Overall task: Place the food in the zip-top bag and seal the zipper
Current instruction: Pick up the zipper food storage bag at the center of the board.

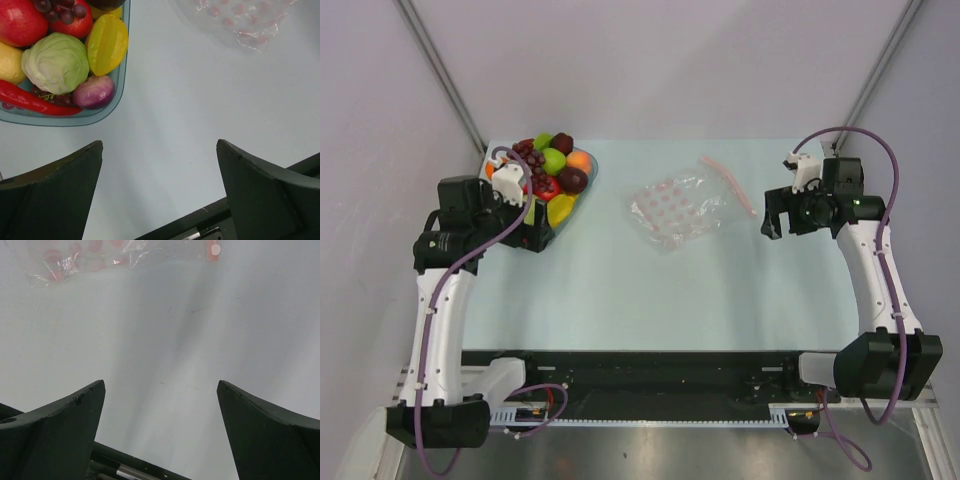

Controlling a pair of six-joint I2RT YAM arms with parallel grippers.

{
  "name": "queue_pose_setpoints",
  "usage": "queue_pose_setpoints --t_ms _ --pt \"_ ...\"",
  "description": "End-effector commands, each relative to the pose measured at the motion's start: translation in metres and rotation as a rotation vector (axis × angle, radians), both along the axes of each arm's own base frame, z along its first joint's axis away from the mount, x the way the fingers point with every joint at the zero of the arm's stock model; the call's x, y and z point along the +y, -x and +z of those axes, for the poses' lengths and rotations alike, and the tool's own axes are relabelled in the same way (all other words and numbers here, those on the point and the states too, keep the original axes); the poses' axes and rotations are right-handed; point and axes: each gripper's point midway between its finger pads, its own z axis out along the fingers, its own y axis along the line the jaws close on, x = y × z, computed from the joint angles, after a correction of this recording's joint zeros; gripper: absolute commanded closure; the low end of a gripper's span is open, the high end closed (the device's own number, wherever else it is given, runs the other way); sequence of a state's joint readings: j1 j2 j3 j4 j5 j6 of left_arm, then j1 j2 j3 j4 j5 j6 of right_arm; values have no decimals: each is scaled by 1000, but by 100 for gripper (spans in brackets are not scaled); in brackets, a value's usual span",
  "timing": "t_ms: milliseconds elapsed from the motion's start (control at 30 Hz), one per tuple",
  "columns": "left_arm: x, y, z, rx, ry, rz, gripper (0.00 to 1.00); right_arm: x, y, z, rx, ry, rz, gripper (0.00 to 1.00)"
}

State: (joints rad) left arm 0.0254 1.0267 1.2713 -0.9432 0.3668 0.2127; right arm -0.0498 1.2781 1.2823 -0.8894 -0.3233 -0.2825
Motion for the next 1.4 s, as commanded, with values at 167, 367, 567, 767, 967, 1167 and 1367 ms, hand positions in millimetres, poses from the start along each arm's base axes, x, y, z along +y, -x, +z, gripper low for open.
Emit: queue_pose_setpoints --t_ms 167,367,567,767,967,1167,1367 --pt "-17 -8 45 -199 34 -101 0 24 -35 15 -57 -126 81 0" --pt "-35 -12 40 -234 88 -199 0 32 -66 -5 -46 -191 130 0" --pt "-61 -13 37 -227 174 -356 0 34 -117 -21 -63 -225 191 0" --pt "-59 -27 25 -198 159 -361 0 37 -164 -45 -47 -299 223 0" --pt "-51 -39 9 -160 132 -312 0 37 -230 -73 -120 -349 210 0" --pt "-47 -44 -3 -104 129 -278 0 35 -279 -104 -144 -350 211 0" --pt "-43 -47 -7 -85 125 -243 0 50 -294 -119 -126 -419 273 4"
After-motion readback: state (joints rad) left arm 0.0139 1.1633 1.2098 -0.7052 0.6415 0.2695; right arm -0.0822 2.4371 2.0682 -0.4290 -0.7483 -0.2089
